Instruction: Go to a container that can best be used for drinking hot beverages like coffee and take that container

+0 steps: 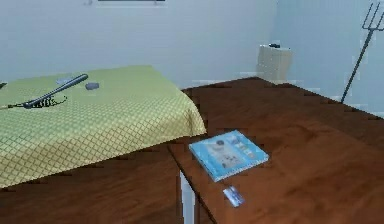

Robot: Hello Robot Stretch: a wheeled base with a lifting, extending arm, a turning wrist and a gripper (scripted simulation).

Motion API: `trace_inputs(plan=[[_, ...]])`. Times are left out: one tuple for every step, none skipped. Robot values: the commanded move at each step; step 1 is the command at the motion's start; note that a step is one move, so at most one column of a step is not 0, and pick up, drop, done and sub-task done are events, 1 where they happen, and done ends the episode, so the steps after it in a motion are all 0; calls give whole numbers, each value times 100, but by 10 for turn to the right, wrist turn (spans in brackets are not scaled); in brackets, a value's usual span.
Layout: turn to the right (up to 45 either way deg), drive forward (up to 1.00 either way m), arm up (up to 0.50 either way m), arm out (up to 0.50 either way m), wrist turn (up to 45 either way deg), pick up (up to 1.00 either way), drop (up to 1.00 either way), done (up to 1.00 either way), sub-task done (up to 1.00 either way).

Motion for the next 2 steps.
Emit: trace_inputs(plan=[[0,5,0,0,0,0,0,0,0],[210,0,0,0,0,0,0,0,0]])
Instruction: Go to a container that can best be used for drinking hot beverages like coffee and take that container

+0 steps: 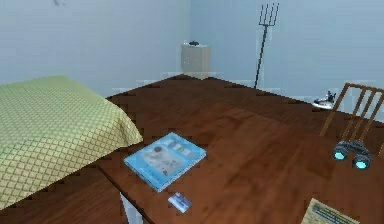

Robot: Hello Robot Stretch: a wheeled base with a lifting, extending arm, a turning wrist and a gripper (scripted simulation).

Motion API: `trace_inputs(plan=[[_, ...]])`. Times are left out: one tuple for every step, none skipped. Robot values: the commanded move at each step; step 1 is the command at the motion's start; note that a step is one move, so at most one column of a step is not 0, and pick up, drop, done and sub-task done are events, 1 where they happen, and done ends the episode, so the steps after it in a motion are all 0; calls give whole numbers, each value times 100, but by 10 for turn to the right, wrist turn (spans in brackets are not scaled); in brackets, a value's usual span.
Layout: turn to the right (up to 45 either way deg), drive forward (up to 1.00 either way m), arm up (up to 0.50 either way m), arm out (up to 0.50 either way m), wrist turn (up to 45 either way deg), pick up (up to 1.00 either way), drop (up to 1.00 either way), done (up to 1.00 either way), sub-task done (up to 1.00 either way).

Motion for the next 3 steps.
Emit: trace_inputs(plan=[[0,0,50,0,0,0,0,0,0],[0,0,36,0,0,0,0,0,0],[0,0,0,48,0,0,0,0,0]])
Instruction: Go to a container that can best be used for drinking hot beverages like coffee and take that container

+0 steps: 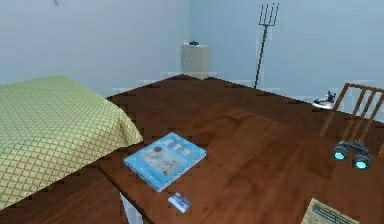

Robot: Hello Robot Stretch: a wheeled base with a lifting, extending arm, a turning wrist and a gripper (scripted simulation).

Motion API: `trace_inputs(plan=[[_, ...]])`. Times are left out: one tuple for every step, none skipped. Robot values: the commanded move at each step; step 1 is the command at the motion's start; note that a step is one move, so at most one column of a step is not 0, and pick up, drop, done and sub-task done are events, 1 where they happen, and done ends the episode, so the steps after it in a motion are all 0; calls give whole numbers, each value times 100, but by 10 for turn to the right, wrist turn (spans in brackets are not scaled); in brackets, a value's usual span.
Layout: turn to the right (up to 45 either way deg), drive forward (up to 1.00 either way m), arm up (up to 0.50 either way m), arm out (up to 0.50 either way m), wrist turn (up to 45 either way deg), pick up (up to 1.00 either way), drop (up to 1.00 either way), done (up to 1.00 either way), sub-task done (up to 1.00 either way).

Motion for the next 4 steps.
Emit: trace_inputs(plan=[[0,0,0,0,450,0,0,0,0],[0,0,0,0,450,0,0,0,0],[0,0,0,0,450,0,0,0,0],[0,0,0,0,450,0,0,0,0]])
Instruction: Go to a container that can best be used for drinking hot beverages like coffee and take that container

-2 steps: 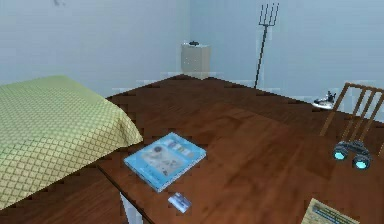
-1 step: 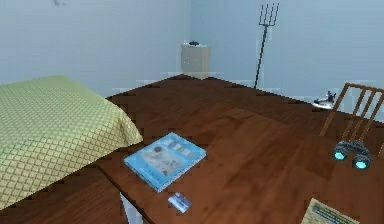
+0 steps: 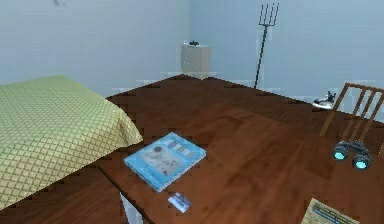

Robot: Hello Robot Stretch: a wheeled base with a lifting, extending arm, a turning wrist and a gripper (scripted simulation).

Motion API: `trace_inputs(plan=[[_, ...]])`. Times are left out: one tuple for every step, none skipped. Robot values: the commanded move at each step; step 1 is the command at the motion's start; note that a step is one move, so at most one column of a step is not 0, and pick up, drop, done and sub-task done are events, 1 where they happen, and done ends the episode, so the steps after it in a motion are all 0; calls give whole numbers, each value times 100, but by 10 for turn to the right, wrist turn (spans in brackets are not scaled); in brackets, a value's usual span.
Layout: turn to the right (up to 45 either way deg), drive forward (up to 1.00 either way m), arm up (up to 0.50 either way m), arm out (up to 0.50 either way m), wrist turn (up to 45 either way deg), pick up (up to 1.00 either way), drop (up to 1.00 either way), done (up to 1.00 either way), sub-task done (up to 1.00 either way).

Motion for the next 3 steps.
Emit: trace_inputs(plan=[[0,0,0,0,180,0,0,0,0],[0,0,-30,0,0,0,0,0,0],[0,0,0,0,0,100,0,0,0]])
